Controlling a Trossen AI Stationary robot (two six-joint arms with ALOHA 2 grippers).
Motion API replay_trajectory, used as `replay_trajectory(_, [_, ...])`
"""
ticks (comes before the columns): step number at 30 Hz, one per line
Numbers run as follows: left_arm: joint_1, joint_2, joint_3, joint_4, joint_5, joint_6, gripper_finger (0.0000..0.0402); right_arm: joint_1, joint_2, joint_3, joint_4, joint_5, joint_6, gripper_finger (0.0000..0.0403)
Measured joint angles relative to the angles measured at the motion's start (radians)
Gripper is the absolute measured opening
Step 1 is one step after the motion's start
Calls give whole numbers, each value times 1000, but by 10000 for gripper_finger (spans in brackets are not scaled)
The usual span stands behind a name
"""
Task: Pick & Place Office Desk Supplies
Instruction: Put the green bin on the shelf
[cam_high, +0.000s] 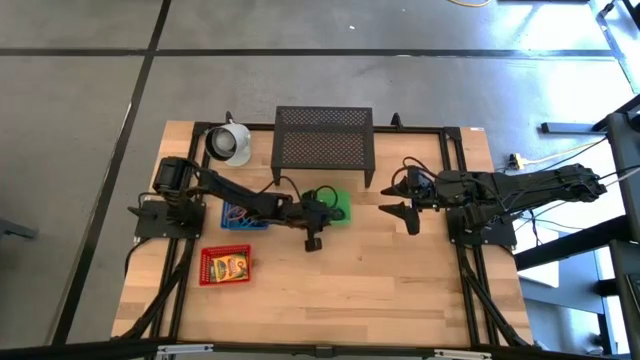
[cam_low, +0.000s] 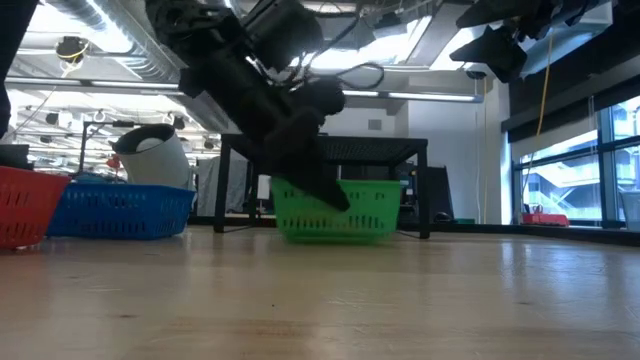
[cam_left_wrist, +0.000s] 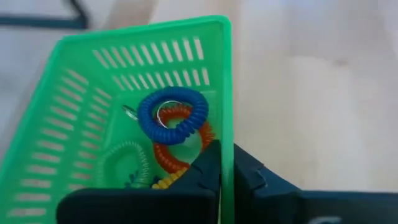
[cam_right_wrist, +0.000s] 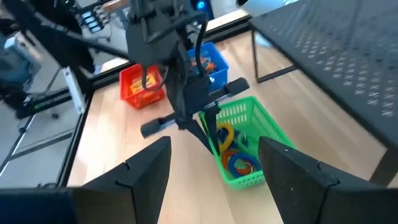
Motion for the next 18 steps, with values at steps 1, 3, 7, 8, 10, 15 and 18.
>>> replay_trajectory(1, [-2, 0, 8, -1, 23, 22, 3, 0, 0, 0, -5, -14, -3, 245])
replay_trajectory(3, [-7, 0, 23, 0, 66, 82, 2, 0, 0, 0, -26, -47, -9, 245])
replay_trajectory(7, [-23, 0, 44, -1, 172, 254, 3, 0, 0, 0, -98, -108, -61, 245])
replay_trajectory(8, [-26, 0, 47, 0, 202, 292, 3, 0, 0, 0, -120, -117, -80, 245])
replay_trajectory(10, [-33, 0, 47, 0, 259, 347, 2, 0, 0, 0, -165, -126, -117, 245])
replay_trajectory(15, [-39, 0, 47, -1, 421, 408, 3, 0, 4, 0, -252, -157, -197, 245])
replay_trajectory(18, [-46, 0, 47, -1, 445, 453, 3, 0, 19, 0, -257, -203, -231, 245])
